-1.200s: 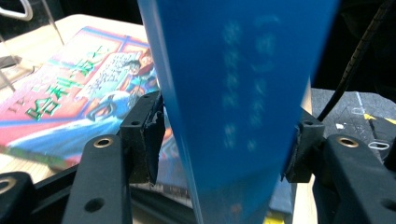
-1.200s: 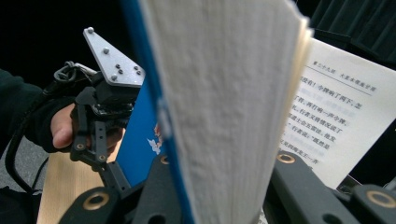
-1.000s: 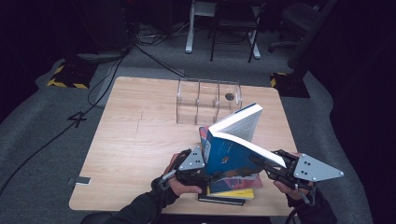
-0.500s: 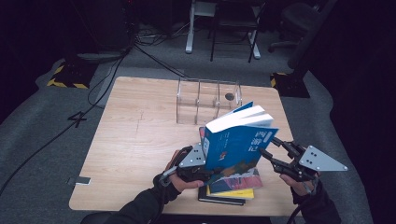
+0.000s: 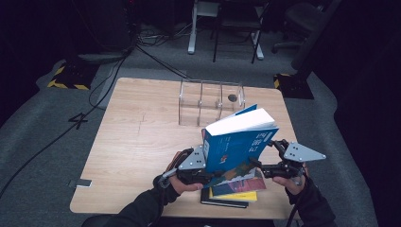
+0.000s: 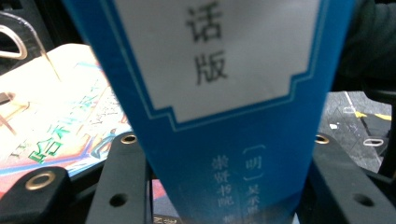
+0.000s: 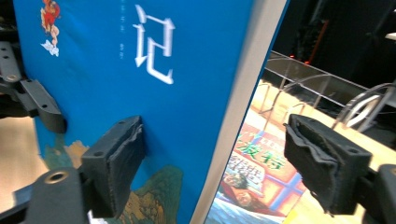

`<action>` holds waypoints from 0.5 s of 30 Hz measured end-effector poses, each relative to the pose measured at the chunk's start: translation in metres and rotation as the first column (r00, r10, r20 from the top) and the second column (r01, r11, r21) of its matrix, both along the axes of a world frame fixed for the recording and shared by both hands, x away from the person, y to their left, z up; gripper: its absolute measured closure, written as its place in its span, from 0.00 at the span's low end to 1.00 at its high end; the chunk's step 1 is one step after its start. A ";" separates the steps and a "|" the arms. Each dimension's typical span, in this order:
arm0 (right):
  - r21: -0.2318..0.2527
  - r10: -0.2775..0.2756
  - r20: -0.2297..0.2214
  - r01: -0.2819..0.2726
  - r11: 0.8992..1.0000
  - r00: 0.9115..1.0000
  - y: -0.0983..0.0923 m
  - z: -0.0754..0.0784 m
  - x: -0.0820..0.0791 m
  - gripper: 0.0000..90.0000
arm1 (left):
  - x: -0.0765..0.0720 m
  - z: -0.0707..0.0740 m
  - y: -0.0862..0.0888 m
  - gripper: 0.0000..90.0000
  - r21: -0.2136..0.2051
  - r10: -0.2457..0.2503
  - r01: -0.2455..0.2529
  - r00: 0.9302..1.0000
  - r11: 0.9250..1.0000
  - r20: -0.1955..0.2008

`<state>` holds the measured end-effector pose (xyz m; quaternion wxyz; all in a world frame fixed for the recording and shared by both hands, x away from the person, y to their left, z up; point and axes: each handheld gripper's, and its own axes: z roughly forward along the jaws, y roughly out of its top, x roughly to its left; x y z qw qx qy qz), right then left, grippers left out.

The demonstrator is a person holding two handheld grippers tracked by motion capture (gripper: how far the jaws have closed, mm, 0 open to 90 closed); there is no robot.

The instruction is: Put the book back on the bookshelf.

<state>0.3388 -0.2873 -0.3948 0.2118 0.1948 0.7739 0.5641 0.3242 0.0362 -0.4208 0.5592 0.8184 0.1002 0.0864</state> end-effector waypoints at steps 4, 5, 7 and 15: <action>-0.005 0.060 -0.002 -0.060 0.998 0.998 0.003 0.001 -0.004 0.18 | -0.005 0.002 -0.002 0.63 0.026 -0.021 0.019 0.999 0.999 0.043; -0.007 0.072 0.001 -0.072 0.997 0.997 0.005 0.001 -0.005 0.18 | -0.006 0.002 -0.002 0.63 0.031 -0.025 0.023 0.998 0.999 0.052; -0.019 0.092 0.001 -0.092 0.996 0.996 0.008 0.001 -0.008 0.18 | -0.007 0.002 -0.002 0.63 0.034 -0.026 0.024 0.998 0.999 0.062; -0.022 0.075 0.009 -0.074 0.997 0.997 0.015 0.002 -0.015 0.27 | -0.010 0.013 -0.001 0.61 -0.019 0.006 -0.004 0.997 1.000 0.079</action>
